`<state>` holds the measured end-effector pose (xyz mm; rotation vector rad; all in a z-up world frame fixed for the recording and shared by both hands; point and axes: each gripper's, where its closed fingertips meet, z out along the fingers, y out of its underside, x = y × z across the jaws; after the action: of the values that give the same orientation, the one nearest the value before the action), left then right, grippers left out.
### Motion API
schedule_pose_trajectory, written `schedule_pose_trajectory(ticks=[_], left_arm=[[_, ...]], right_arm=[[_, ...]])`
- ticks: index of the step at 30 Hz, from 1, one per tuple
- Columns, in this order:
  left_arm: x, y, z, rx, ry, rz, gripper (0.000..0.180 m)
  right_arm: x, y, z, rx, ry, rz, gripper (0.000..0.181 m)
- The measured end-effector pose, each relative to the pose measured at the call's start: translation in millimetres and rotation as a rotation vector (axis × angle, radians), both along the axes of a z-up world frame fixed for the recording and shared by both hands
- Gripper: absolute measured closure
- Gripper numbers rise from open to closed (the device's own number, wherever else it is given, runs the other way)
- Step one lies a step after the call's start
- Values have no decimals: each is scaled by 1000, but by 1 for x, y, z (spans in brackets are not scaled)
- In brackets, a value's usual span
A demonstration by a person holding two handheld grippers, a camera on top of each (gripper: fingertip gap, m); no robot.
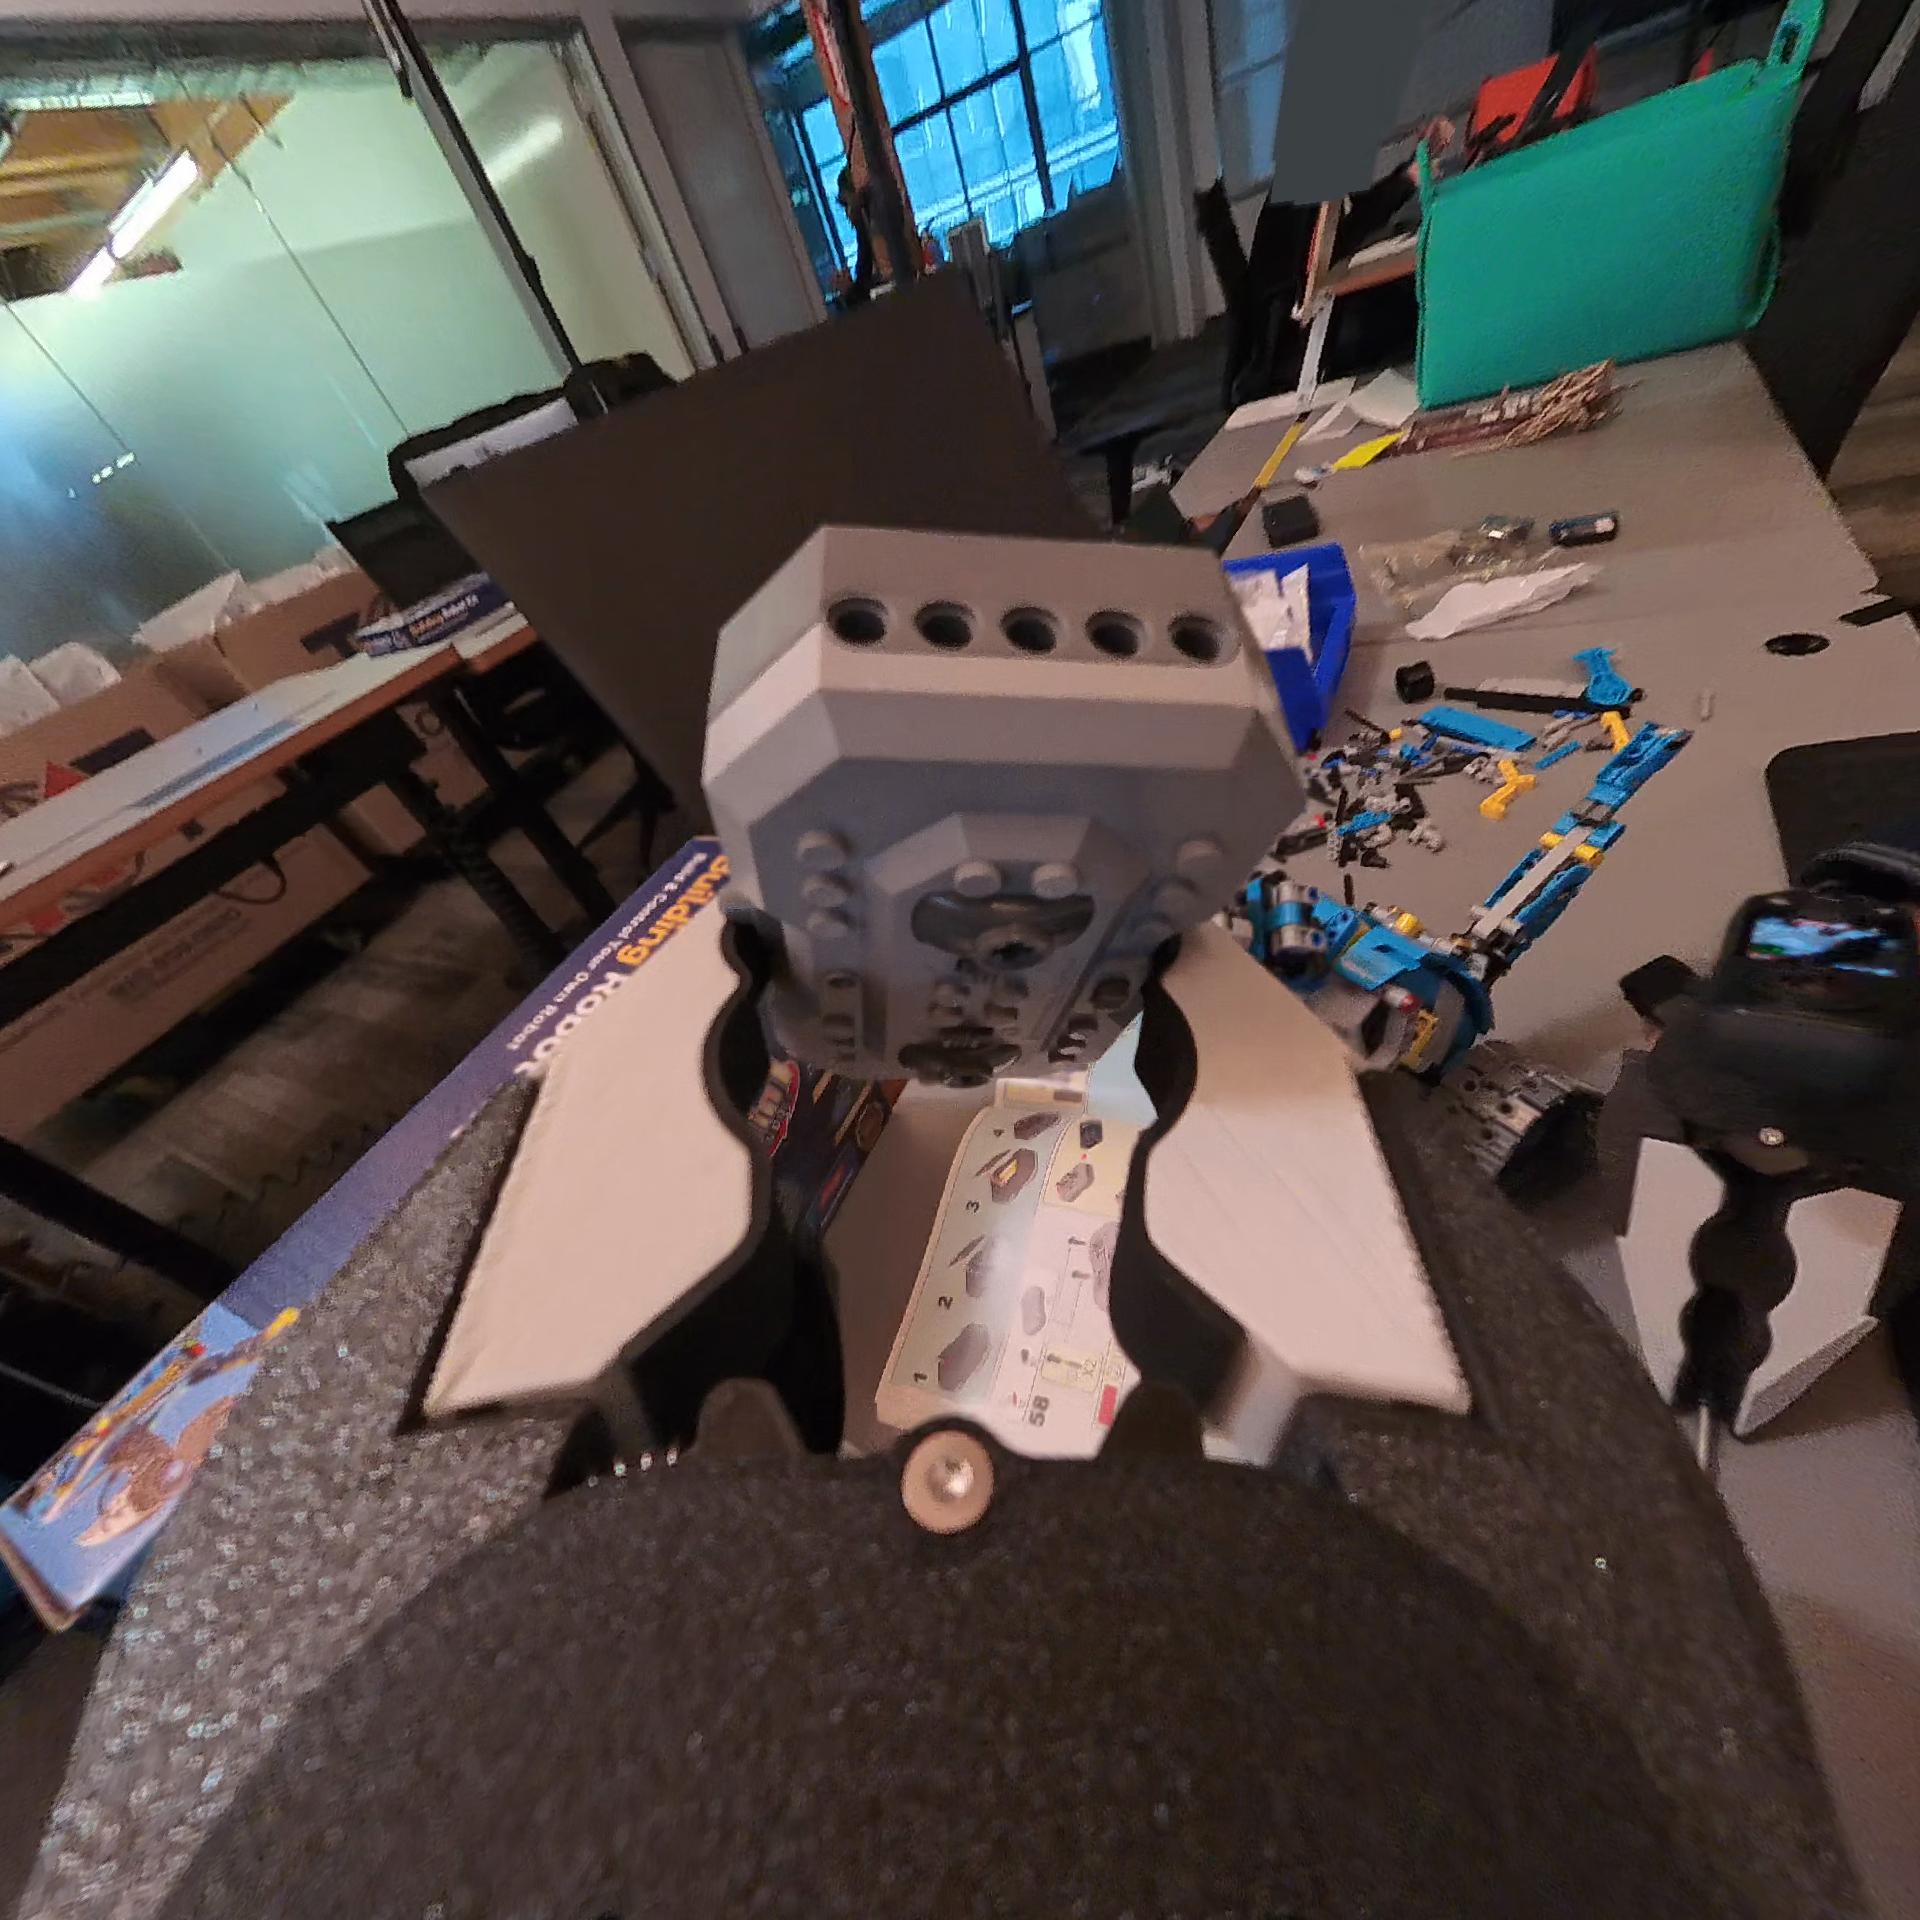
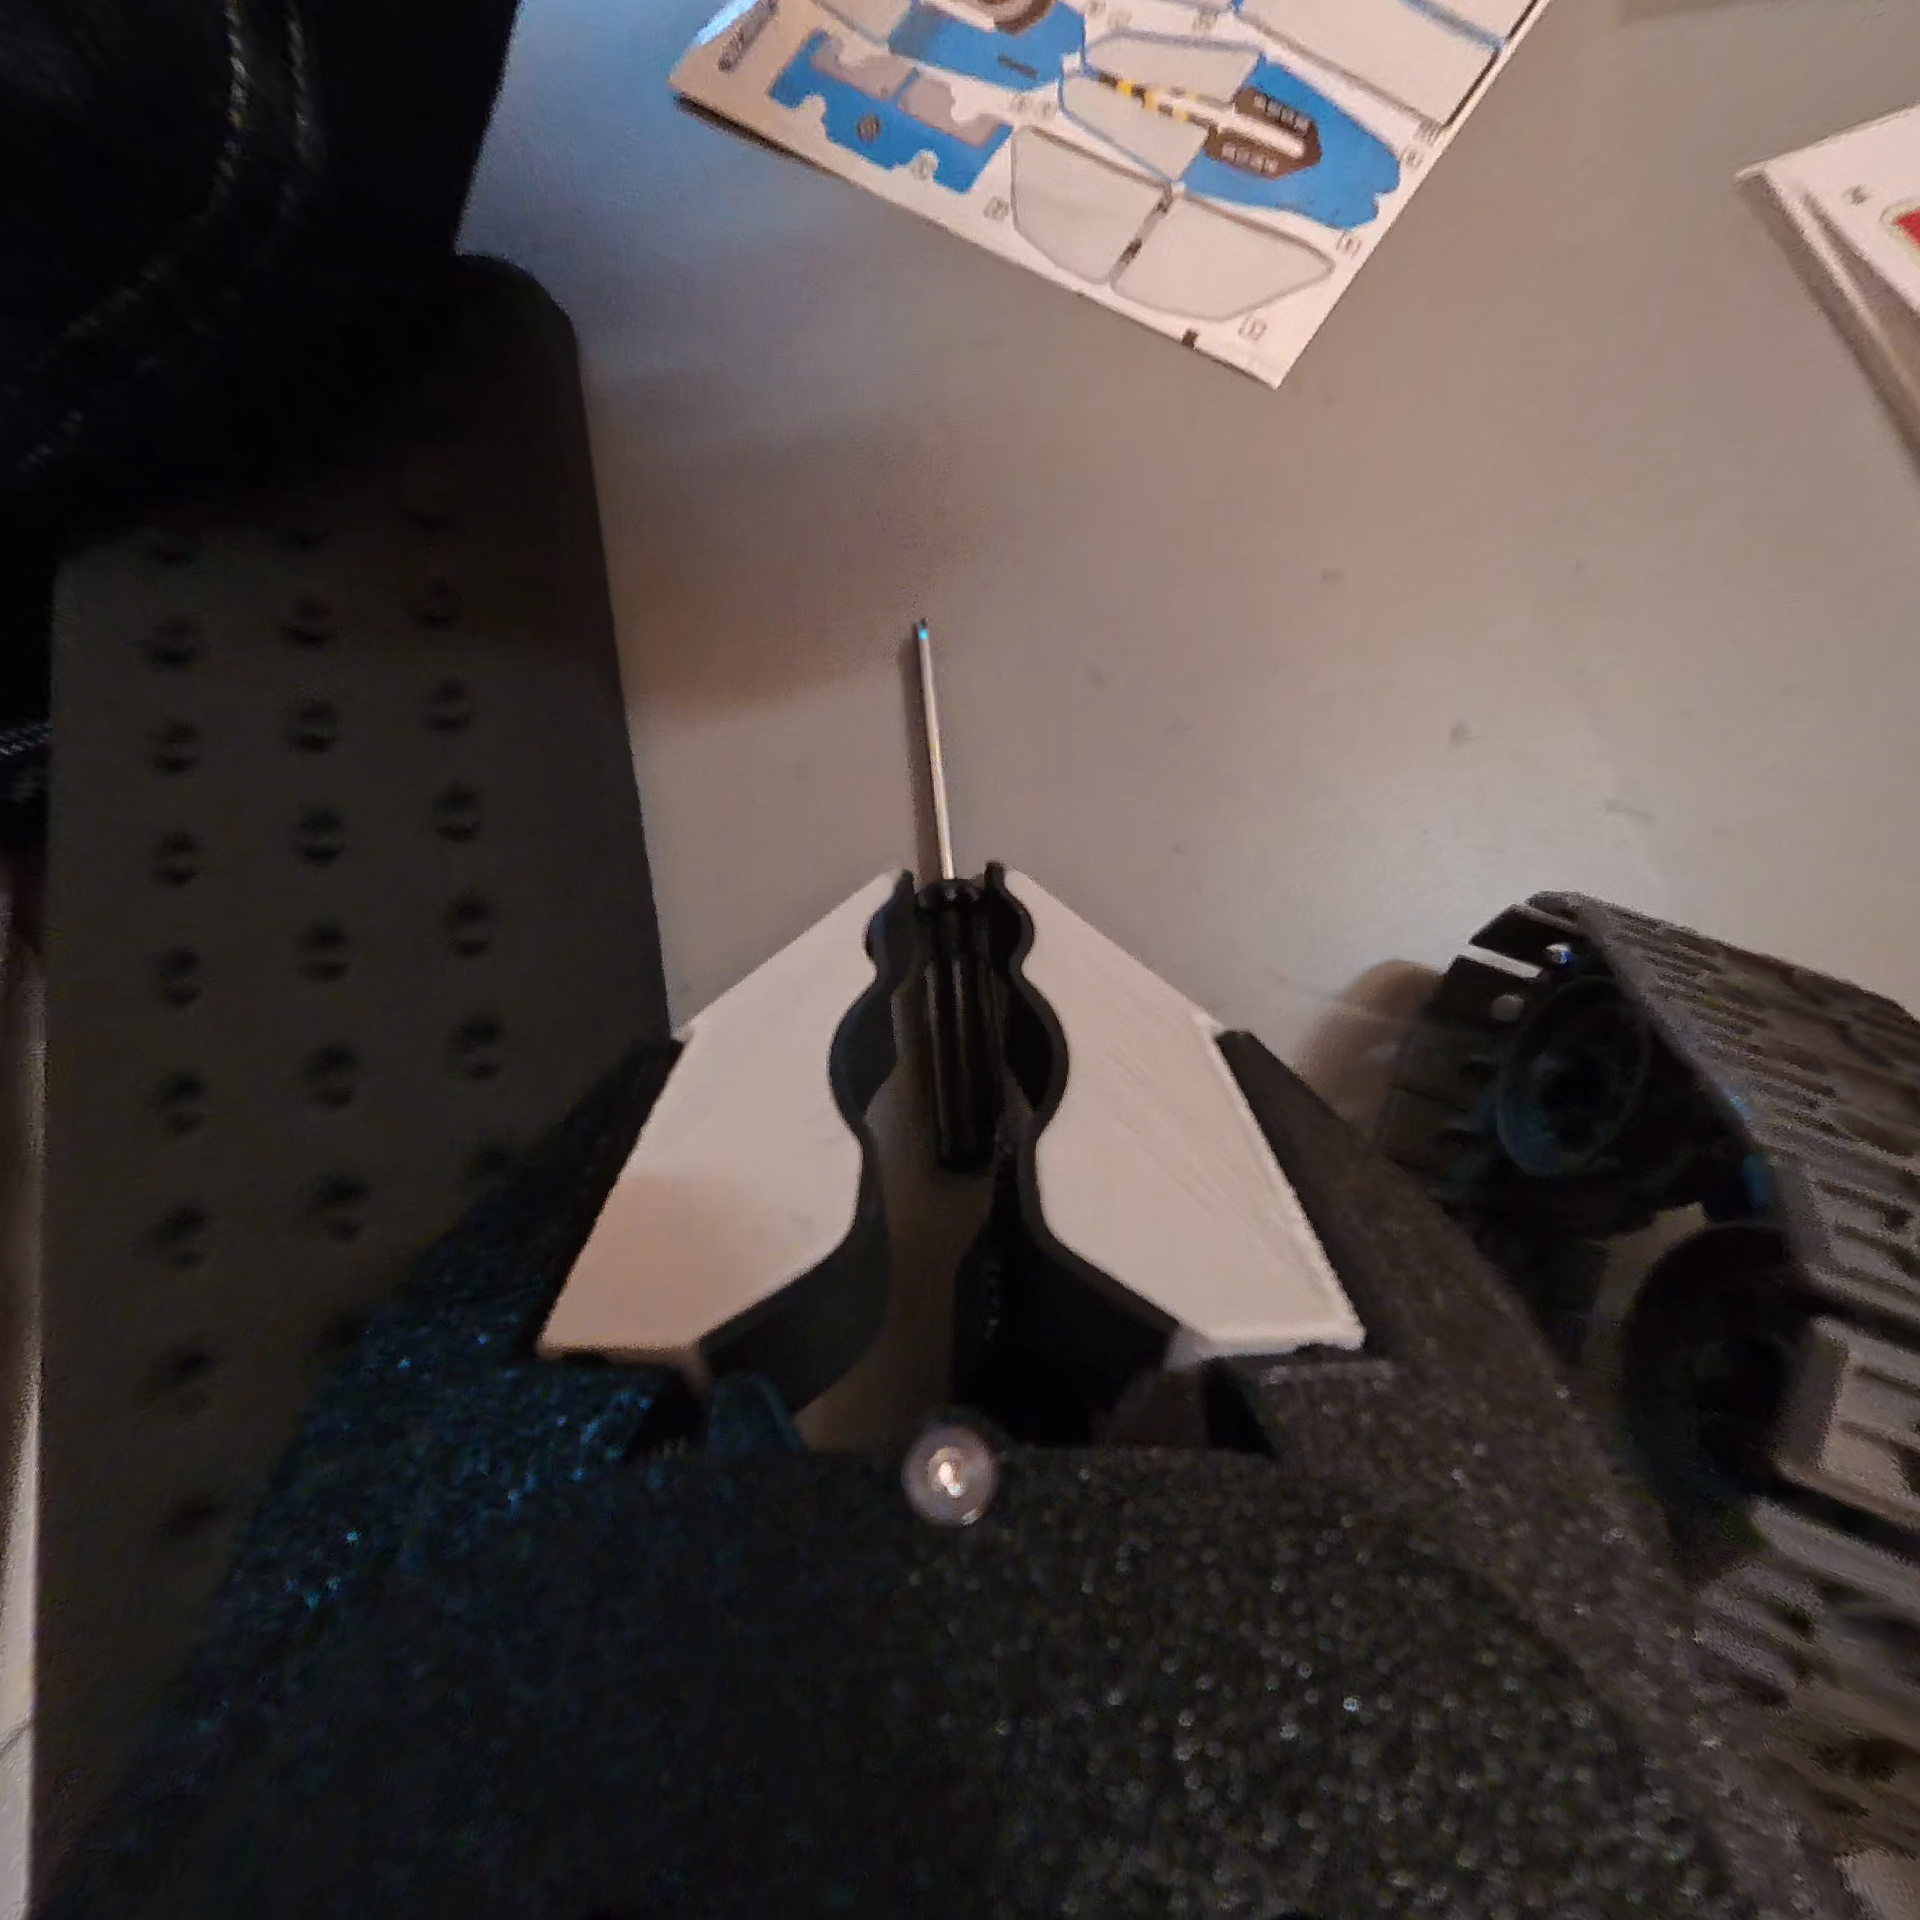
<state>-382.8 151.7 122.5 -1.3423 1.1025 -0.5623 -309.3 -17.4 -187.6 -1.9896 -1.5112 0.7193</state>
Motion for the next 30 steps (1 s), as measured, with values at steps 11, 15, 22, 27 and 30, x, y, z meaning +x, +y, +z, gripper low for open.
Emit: schedule_pose_trajectory(ticks=[11, 15, 22, 27, 30], left_arm=[[5, 3, -7, -18, 19, -23, 110], [9, 3, -13, -35, 44, -32, 110], [32, -25, -16, -49, 74, -172, 110], [65, -81, -32, -48, 212, -439, 110], [78, -85, -33, -13, 246, -437, 110]], right_arm=[[31, -5, 0, 73, 24, -12, 155], [21, 0, 0, 74, 53, 11, 164], [26, 13, 79, 78, 148, -61, 169], [51, 53, 198, 351, 16, -37, 170], [50, 64, 250, 481, 8, 17, 170]])
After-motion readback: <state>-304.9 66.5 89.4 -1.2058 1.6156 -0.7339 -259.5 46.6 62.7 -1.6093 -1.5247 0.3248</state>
